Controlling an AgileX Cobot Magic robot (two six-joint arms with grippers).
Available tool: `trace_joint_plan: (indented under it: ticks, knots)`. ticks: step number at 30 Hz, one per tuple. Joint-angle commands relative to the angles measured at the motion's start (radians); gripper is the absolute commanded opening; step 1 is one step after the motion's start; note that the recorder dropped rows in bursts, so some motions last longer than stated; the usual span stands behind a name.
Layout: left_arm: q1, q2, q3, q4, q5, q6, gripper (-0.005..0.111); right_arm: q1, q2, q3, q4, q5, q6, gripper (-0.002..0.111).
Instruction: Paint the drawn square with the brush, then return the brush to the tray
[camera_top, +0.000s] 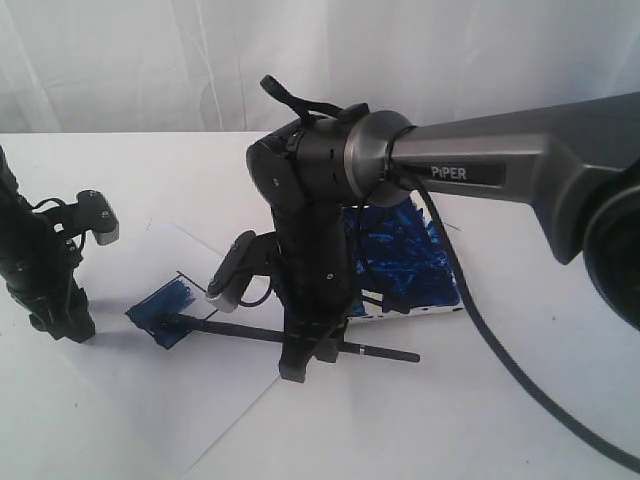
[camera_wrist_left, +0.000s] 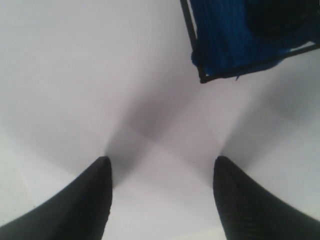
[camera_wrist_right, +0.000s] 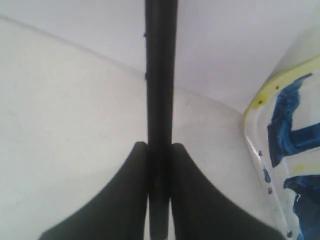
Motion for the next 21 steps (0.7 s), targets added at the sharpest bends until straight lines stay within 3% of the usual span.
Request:
trace_joint_plan:
  ticks: [1, 10, 21]
  knots:
    - [0.002, 0.032, 0.018, 0.003, 0.022, -0.007, 0.064, 0.001, -0.012, 0.001, 0.000, -0.003, 0.011, 0.000]
    - [0.002, 0.032, 0.018, 0.003, 0.022, -0.007, 0.064, 0.001, -0.012, 0.001, -0.214, 0.012, 0.205, 0.000]
    - [0.002, 0.032, 0.018, 0.003, 0.022, -0.007, 0.064, 0.013, -0.013, 0.001, -0.116, 0.025, -0.003, 0.000]
